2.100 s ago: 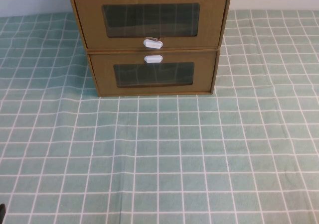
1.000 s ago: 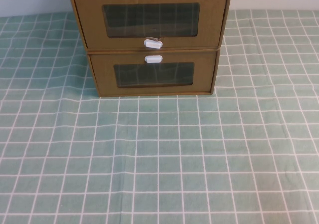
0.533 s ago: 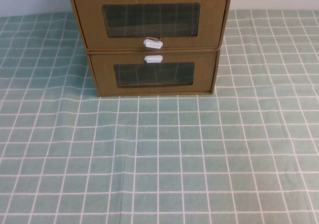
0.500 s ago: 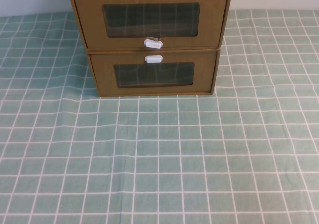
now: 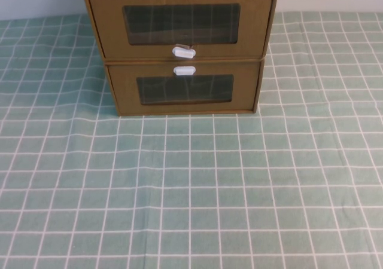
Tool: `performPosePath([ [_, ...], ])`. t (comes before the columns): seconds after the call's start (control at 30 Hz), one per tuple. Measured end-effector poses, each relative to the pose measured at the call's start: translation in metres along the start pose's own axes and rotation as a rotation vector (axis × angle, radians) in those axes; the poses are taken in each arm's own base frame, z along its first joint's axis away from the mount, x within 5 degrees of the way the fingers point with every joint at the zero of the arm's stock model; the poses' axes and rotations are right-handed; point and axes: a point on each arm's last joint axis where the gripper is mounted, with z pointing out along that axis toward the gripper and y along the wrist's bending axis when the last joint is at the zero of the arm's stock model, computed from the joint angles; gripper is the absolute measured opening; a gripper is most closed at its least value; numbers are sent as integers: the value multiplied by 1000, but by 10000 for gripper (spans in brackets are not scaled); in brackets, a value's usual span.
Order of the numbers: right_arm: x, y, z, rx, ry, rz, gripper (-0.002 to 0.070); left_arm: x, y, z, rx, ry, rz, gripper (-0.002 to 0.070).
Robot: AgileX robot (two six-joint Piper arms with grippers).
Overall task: Open the shoe box
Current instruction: 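Pull the top drawer of the cardboard box fully open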
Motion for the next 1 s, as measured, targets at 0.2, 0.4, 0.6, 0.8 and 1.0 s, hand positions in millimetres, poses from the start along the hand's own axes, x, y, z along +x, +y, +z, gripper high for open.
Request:
performPosePath([
  [0.2, 9, -11, 42, 144, 247, 113, -15, -12, -2, 45, 14, 220, -40, -5],
  [0.4, 38, -25, 78, 327, 580, 207, -15, 14, -9, 101, 37, 598, -111, -5],
  [0.6, 67, -38, 89, 366, 781, 61, -15, 69, -15, 133, 63, 943, -113, -5],
  [0.8, 79, -43, 91, 352, 834, -27, -15, 119, -18, 147, 29, 1038, -172, -5],
  [1.0, 119, -46, 88, 283, 1082, -154, -15, 159, -24, 142, -2, 1225, -285, -5],
])
